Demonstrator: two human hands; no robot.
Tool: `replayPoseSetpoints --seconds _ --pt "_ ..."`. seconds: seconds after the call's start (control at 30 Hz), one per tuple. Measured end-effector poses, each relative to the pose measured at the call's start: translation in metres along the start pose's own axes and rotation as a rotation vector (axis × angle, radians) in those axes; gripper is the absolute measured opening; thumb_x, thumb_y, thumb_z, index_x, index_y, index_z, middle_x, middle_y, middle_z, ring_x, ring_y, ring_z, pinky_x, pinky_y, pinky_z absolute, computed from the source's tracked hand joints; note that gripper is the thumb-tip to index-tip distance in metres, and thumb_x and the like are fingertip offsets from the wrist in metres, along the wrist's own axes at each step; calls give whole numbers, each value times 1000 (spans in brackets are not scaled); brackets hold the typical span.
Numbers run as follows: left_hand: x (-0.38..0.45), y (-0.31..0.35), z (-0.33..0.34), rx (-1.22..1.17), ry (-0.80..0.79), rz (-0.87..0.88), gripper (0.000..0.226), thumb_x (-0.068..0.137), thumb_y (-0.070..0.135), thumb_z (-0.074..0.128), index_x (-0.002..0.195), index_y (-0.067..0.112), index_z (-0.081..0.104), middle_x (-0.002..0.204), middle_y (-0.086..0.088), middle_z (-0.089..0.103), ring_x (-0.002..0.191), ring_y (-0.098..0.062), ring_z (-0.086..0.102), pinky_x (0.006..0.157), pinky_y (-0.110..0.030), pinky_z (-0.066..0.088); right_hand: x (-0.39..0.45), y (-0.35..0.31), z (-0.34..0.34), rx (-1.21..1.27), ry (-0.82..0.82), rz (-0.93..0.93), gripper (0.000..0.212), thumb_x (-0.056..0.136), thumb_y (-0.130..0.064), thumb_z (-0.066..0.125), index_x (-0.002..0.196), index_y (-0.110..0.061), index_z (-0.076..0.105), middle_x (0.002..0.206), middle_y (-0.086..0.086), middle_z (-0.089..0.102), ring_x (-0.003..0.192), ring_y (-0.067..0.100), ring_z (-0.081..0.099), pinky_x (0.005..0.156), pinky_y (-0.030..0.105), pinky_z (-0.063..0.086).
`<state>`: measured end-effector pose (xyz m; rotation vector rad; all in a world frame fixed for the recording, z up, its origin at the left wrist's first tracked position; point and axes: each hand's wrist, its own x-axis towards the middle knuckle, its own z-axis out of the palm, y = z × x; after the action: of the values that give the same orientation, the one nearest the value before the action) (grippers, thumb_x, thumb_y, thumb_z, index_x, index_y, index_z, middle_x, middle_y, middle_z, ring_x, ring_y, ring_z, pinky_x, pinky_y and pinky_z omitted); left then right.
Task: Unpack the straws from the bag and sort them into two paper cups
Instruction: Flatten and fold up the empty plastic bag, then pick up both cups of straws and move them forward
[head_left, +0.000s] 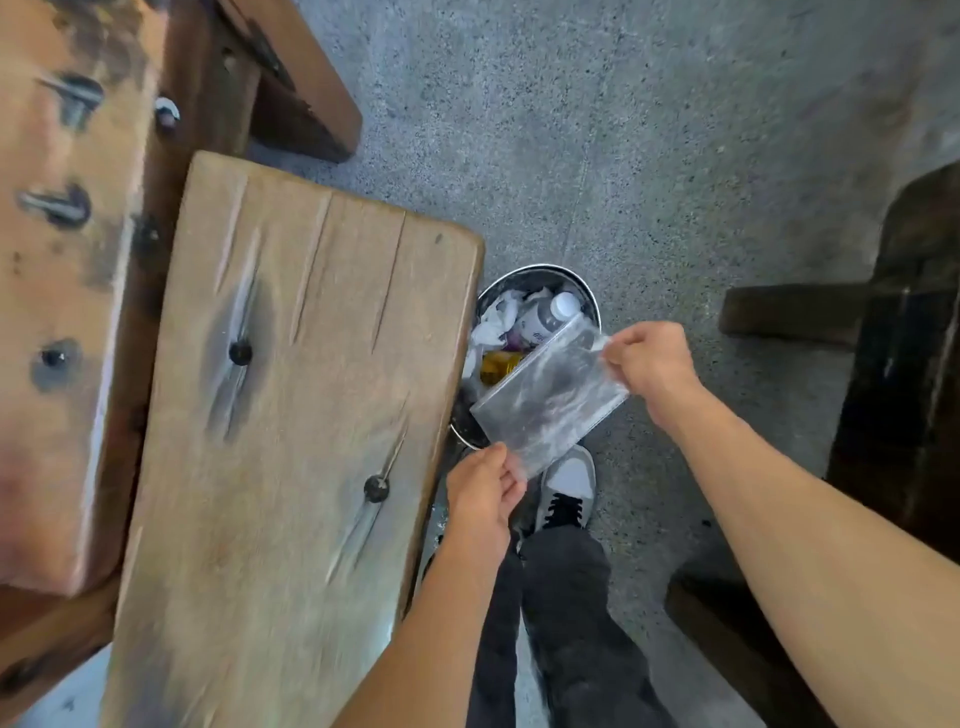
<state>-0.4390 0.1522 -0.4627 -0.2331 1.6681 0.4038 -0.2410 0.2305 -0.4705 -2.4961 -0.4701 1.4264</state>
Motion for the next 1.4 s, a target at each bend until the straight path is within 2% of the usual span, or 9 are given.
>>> replayPoseSetpoints --seconds 0.1,0.27,0.4,0.53,0.6,0.67,0.77,1.1,1.4 --pt "19 1 1 37 15 15 13 100 15 59 89 10 64 76 -5 65 72 -16 62 67 -27 56 15 -11 16 -62 -21 -49 19 90 1 62 80 -10 72 80 7 70 66 17 60 62 29 50" --pt "28 0 0 145 58 6 23 101 23 57 88 5 63 80 -9 67 71 -17 63 63 -23 53 15 -17 28 -53 -70 -54 10 91 -2 61 97 -3 70 89 17 73 75 28 66 82 47 57" --pt "5 0 5 317 73 96 21 100 22 60 92 2 63 77 -12 64 68 -20 59 54 -23 52 -3 -13 15 32 -70 -34 16 92 -7 61 107 -4 67 89 14 67 70 23 62 71 40 54" --pt "-44 19 28 498 -35 343 12 98 19 60 89 12 66 80 -5 66 67 -15 60 59 -22 52 -39 -27 -19 114 -17 -72 28 92 -14 59 118 -4 67 101 19 71 94 30 67 90 46 54" --pt "-79 40 46 604 -69 536 7 96 21 61 99 17 67 90 -2 68 81 -16 65 80 -32 58 -66 -45 -45 192 28 -130 40 94 -17 59 133 -7 60 120 12 68 112 26 64 103 41 48" --pt "-121 64 66 671 -101 741 25 95 24 63 118 16 62 107 -4 67 94 -15 62 98 -41 49 -100 -65 -77 228 92 -214 47 95 -22 59 141 -10 53 130 6 64 120 21 59 106 34 42" --pt "-200 104 93 773 -201 1045 49 95 29 62 141 15 49 139 -3 53 127 -14 48 113 -34 35 -159 -95 -133 295 215 -337 54 96 -29 58 147 -18 44 141 2 58 127 19 54 106 30 38" --pt "-464 136 119 1067 -451 1768 78 88 60 48 156 41 16 168 5 9 153 -7 6 118 -29 9 -369 -110 -298 364 675 -671 69 95 -36 58 155 -24 25 152 -16 34 137 -5 29 118 31 25" --pt "-585 13 124 1314 -755 2009 86 88 69 45 156 47 -2 170 5 -8 153 -9 -15 123 -42 2 -505 10 -367 253 1056 -483 87 91 -64 47 154 -42 -9 166 -11 -16 153 16 -15 121 48 -3"
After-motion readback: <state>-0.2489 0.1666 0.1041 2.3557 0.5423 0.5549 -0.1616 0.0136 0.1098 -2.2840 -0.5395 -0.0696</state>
